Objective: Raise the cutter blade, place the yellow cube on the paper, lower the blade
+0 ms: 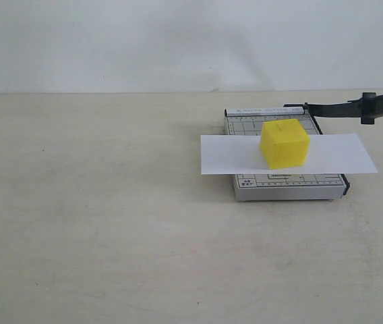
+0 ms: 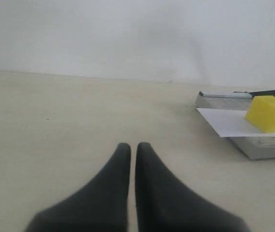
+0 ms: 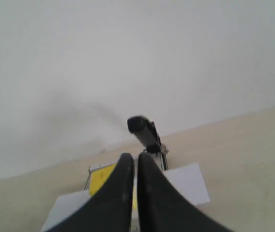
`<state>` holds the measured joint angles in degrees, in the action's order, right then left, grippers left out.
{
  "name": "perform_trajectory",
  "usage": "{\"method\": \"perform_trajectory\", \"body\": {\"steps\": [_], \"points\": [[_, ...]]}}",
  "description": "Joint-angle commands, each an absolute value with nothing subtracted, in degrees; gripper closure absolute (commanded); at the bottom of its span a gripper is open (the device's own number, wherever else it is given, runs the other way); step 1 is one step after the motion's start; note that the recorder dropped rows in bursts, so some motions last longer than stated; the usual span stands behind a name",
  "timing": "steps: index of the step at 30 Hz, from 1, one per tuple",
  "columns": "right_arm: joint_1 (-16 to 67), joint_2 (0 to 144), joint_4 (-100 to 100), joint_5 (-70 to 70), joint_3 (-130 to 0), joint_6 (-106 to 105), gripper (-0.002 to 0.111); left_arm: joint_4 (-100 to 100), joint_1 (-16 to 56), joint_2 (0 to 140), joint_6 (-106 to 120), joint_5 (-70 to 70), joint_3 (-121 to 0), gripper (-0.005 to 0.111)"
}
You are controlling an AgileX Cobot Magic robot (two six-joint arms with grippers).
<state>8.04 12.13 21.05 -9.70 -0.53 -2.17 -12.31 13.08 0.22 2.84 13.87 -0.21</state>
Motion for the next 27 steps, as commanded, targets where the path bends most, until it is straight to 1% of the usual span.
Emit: {"method": "perform_trajectory", "body": {"steps": [1, 3, 4, 5, 8, 12, 14, 22, 27], "points": [[7.95, 14.21, 20.10, 1.99, -7.04, -4.18, 0.066, -6.46, 8.48, 0.00, 2.64, 17.36, 0.00, 0.102], [7.95, 17.68, 19.55, 4.32, -11.76, -5.08, 0.041, -6.46, 5.39, 0.00, 2.64, 17.36, 0.00, 0.102], [7.95, 19.24, 19.55, 6.54, -13.89, -5.08, 0.041, -6.46, 4.69, 0.00, 2.64, 17.36, 0.00, 0.102], [7.95, 22.53, 19.55, 11.93, -18.14, -5.08, 0.045, -6.57, 4.19, 0.00, 2.64, 17.36, 0.00, 0.102], [7.82, 33.01, 17.24, 22.24, -29.68, -2.09, 0.046, -6.57, 4.24, 0.00, 2.64, 17.23, 0.00, 0.102], [7.82, 48.67, -3.25, 41.78, -47.22, 10.61, 0.046, -6.57, 4.24, 0.00, 2.64, 17.23, 0.00, 0.102], [7.82, 55.31, -7.10, 47.26, -54.47, 8.45, 0.046, -6.57, 4.24, 0.00, 2.64, 17.23, 0.00, 0.102], [7.82, 69.27, -4.06, 57.67, -66.28, -2.24, 0.046, -6.57, 4.24, 0.00, 2.64, 17.11, 0.00, 0.102], [7.82, 75.72, -2.27, 60.86, -68.26, -6.23, 0.046, -6.57, 4.24, 0.00, 2.64, 17.11, 0.00, 0.102]]}}
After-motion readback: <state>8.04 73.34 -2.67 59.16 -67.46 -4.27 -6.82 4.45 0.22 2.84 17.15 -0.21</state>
